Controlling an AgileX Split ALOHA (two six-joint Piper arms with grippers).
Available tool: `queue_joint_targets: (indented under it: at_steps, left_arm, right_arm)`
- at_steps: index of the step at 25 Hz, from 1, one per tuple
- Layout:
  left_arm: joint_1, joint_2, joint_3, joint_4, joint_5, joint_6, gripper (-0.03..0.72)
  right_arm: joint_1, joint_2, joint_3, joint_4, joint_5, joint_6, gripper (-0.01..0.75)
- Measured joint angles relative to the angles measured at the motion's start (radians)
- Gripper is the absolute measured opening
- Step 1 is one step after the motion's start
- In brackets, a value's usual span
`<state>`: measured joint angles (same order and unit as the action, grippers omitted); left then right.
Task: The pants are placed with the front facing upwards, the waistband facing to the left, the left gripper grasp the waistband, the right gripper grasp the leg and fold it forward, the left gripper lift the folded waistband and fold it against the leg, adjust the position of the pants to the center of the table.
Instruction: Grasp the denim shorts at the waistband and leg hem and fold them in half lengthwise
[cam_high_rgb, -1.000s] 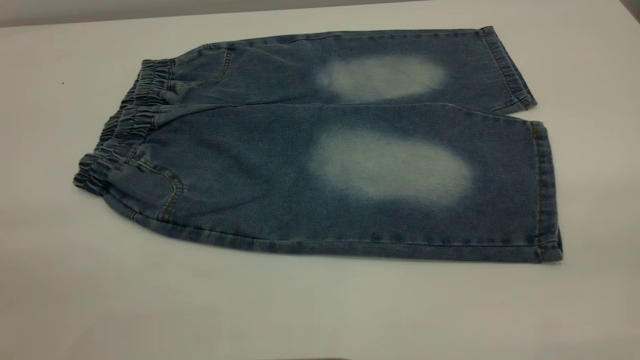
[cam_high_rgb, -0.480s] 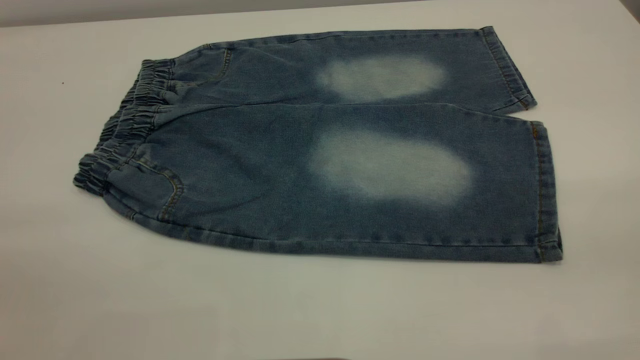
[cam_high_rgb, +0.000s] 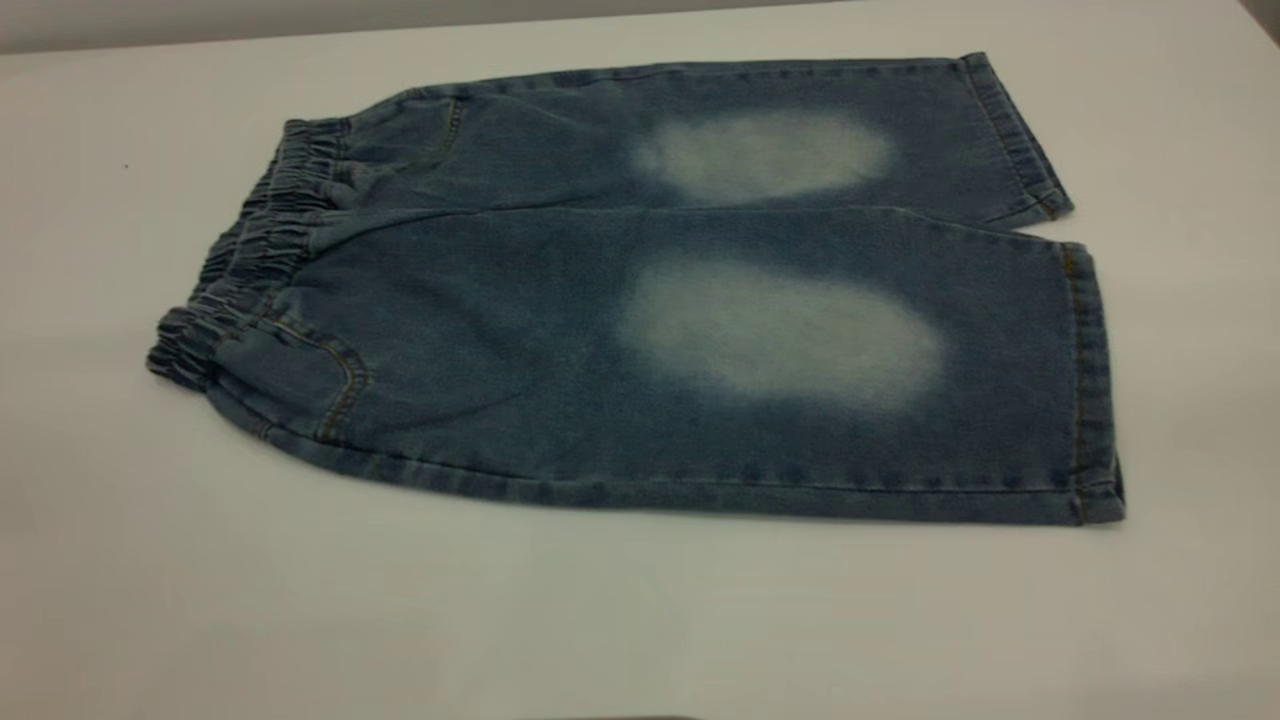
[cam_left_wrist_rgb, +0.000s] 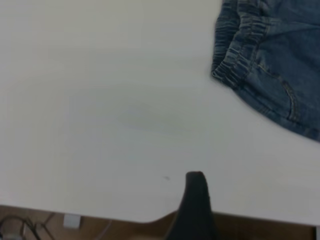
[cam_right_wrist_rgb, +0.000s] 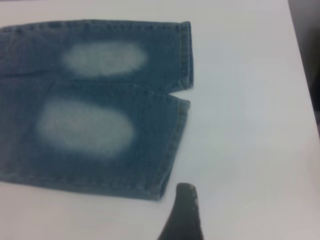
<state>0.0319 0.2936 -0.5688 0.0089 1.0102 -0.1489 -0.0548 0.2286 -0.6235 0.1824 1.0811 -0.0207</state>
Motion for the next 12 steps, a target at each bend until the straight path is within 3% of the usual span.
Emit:
queue_joint_targets:
  at_steps: [12]
  left_arm:
    - [0.0, 0.733, -0.095, -0.025, -0.301, -0.08, 0.554]
  right_arm:
    - [0.0, 0.432, -0.017, 0.222, -0.135, -0.162, 0.551]
